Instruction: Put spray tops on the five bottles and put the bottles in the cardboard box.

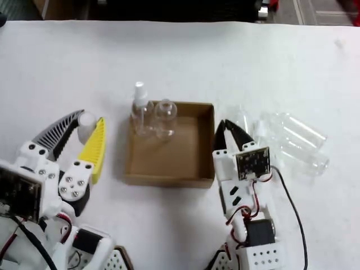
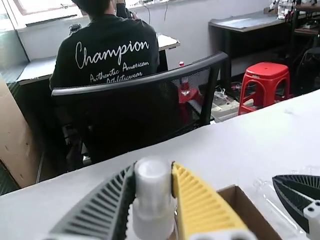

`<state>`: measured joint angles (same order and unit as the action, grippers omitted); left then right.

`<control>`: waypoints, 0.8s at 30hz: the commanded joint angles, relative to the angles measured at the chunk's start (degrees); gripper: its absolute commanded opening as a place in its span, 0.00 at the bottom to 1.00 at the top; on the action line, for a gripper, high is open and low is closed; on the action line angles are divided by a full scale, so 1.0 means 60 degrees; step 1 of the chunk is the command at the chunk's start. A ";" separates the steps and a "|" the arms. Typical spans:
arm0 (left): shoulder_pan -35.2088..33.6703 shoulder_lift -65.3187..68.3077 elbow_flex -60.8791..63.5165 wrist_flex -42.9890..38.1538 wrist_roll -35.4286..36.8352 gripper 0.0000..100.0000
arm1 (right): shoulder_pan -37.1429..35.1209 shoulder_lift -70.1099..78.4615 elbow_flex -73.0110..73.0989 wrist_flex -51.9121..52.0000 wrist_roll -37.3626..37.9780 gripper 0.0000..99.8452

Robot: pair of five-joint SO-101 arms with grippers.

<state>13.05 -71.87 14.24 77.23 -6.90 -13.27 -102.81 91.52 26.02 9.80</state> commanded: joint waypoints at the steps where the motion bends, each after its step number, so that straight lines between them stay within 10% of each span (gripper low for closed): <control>1: 0.0139 0.0154 0.0777 -0.1612 0.0864 0.02 | -0.0813 -0.0066 -0.1436 0.1004 0.0073 0.01; 24: 0.3612 0.0212 0.4161 -0.7194 0.0894 0.02 | -0.5121 -0.0037 -0.4791 0.3465 0.0117 0.01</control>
<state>29.85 -71.60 37.01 40.57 -1.10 -44.22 -103.60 61.27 48.62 9.89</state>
